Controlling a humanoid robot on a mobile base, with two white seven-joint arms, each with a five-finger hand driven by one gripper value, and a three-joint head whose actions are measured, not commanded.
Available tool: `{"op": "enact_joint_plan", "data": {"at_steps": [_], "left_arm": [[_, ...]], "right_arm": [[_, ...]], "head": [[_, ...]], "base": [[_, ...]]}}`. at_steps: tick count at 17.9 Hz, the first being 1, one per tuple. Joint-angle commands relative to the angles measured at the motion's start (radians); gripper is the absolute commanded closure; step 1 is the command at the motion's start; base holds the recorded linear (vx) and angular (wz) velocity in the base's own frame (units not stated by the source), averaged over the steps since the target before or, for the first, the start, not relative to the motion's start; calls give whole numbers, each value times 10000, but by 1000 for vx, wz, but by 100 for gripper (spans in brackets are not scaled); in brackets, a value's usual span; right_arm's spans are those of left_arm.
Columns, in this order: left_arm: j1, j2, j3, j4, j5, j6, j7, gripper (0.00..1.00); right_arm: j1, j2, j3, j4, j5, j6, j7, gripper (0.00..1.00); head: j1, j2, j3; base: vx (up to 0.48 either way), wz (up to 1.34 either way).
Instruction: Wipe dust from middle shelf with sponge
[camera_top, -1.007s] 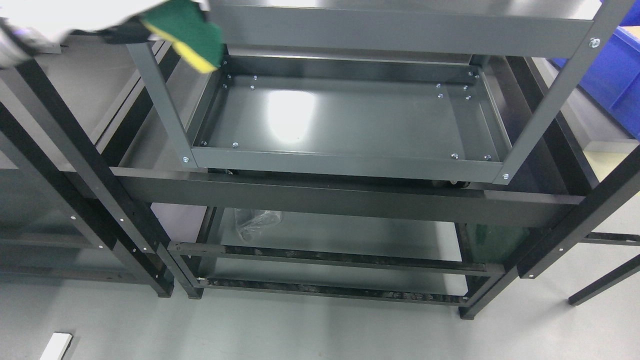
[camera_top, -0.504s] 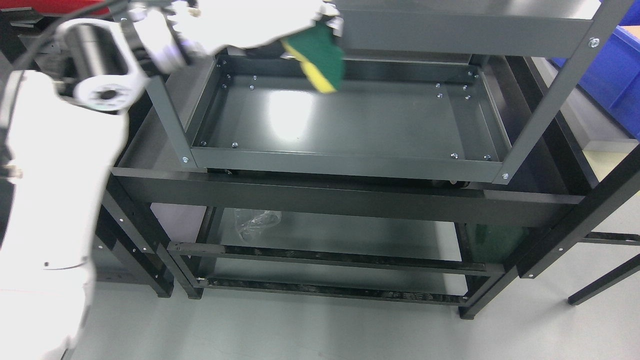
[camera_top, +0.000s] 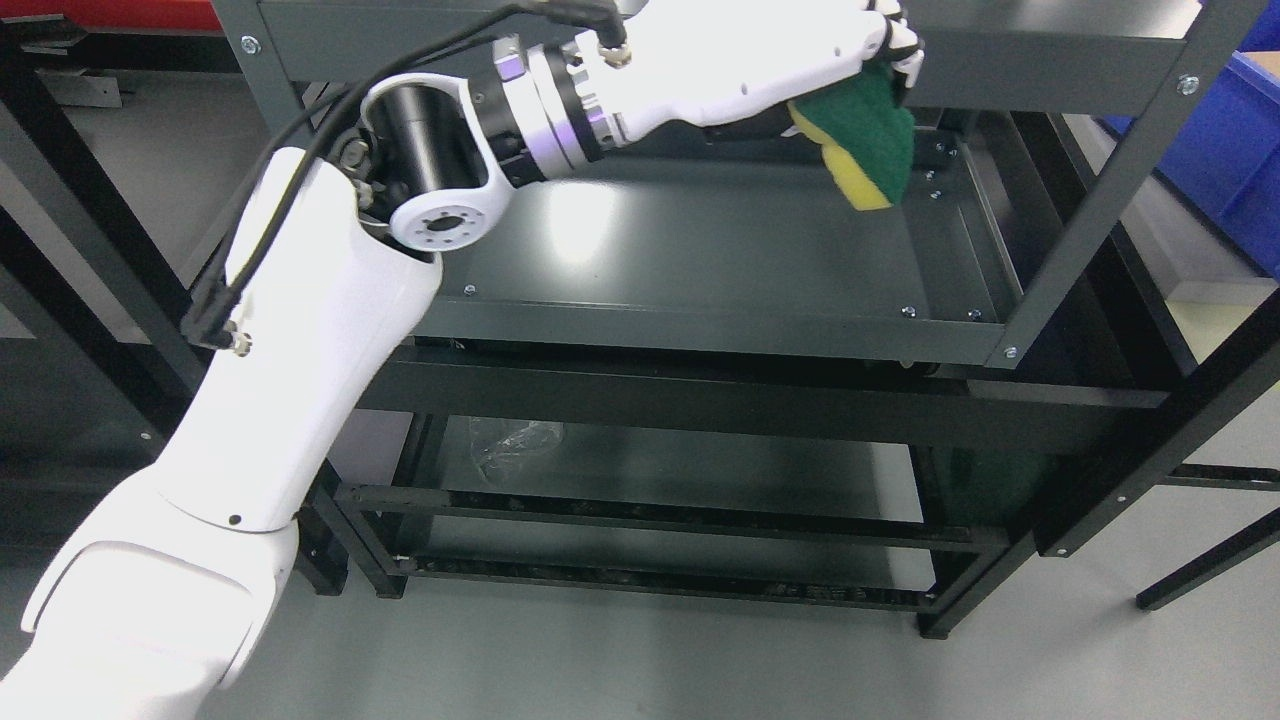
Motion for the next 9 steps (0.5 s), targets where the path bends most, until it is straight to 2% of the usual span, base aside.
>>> {"op": "enact_joint_plan", "data": {"at_steps": [1,3,5,7,9], "left_arm": [[-125,-779,-2823,312,-46,445,456,100],[58,-779,-2884,510,564,460,471,100],[852,-779,-3251,649,1347,491,639,100],[2138,-779,-3223,650,2113,506,670,100],[3672,-779,-2446,650,2941,537,777,100]], "right_arm": [[-1,-175,-4,-175,0,-5,2,0],[-1,-175,12,-175,0,-5,2,0],[-1,-175,-3,-175,0,-5,2,0],[-1,-175,-4,-175,0,-5,2,0],[-1,-175,-4,-175,0,-5,2,0]], "head": [[0,0,0],[0,0,0],[0,0,0],[0,0,0],[0,0,0]], "base": [[0,0],[0,0],[0,0],[0,0],[0,0]]}}
